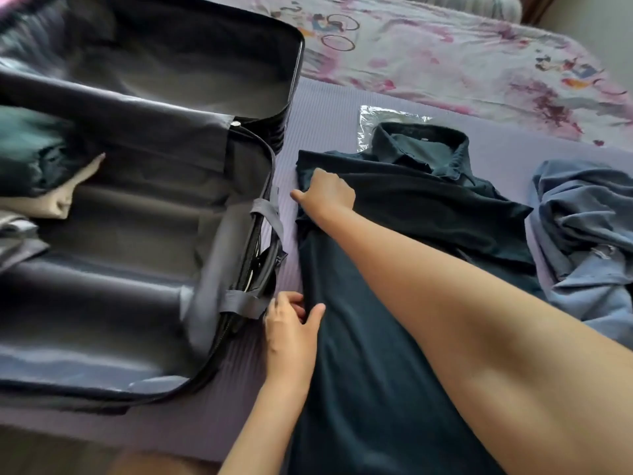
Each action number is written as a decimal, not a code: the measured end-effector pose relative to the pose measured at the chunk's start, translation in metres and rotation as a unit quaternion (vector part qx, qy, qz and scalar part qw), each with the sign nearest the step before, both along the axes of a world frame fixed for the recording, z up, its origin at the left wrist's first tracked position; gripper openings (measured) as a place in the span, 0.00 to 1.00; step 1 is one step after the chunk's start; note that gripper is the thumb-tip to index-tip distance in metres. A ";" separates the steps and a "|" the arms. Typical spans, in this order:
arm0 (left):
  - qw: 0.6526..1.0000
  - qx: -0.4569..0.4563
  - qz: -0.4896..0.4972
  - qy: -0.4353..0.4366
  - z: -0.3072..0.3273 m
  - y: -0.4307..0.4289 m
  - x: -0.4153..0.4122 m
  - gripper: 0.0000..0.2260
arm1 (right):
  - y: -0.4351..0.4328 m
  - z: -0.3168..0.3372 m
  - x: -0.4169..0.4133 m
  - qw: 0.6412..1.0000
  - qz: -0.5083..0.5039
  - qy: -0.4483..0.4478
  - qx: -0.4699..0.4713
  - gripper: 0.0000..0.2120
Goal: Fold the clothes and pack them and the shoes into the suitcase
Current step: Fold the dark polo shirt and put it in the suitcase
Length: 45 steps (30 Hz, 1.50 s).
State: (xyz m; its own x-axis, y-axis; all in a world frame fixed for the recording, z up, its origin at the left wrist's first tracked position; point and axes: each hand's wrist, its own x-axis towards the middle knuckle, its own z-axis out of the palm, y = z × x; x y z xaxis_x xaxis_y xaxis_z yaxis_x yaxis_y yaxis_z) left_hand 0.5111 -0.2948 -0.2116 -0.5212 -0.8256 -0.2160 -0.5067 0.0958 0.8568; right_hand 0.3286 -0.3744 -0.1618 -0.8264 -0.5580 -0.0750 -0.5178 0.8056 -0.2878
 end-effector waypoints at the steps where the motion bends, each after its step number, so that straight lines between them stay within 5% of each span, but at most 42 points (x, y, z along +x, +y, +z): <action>1: 1.000 -0.009 -0.001 -0.006 -0.001 0.001 0.000 0.11 | -0.005 -0.003 0.001 1.000 -0.005 0.005 0.012 0.24; 5: 0.999 -0.018 0.005 -0.028 0.003 0.006 -0.002 0.07 | -0.013 -0.020 0.007 0.997 -0.012 0.028 0.069 0.27; 8: 1.000 -0.006 0.013 -0.020 0.006 0.002 0.000 0.08 | -0.010 -0.023 0.001 0.998 -0.019 0.038 0.043 0.14; 14: 0.993 0.108 -0.044 -0.027 0.032 0.004 0.000 0.16 | 0.037 0.007 -0.021 0.974 -0.115 -0.041 -0.190 0.11; 21: 0.969 -0.007 -0.246 0.024 0.065 0.065 -0.034 0.10 | 0.153 0.029 -0.098 0.890 -0.215 -0.078 -0.395 0.07; 24: 0.942 -0.056 -0.331 0.014 0.057 0.092 -0.047 0.17 | 0.190 0.012 -0.116 0.879 -0.274 -0.070 -0.384 0.09; 29: 0.918 -0.102 -0.381 -0.046 0.034 0.108 -0.050 0.20 | 0.208 -0.015 -0.120 0.948 -0.249 -0.063 -0.187 0.12; 34: 0.941 -0.071 -0.330 -0.033 0.038 0.100 -0.032 0.17 | 0.217 -0.007 -0.096 0.946 -0.239 -0.053 -0.214 0.17; 37: 0.949 -0.079 -0.295 -0.082 0.041 0.090 -0.002 0.13 | 0.246 -0.002 -0.039 0.942 -0.195 -0.094 -0.255 0.18; 41: 0.911 -0.110 -0.350 -0.189 0.046 0.094 0.040 0.13 | 0.284 0.003 0.071 0.937 -0.186 -0.210 -0.207 0.21; 45: 0.915 -0.084 -0.356 -0.167 0.052 0.120 0.046 0.14 | 0.284 0.001 0.125 0.922 -0.196 -0.277 -0.189 0.22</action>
State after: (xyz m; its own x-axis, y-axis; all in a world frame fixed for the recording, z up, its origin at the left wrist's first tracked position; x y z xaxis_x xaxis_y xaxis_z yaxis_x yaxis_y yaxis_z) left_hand 0.5568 -0.1752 -0.1593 -0.8682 -0.3380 -0.3633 -0.4958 0.6205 0.6075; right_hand 0.4540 -0.0899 -0.1611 -0.8635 -0.2979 -0.4069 0.1014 0.6878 -0.7188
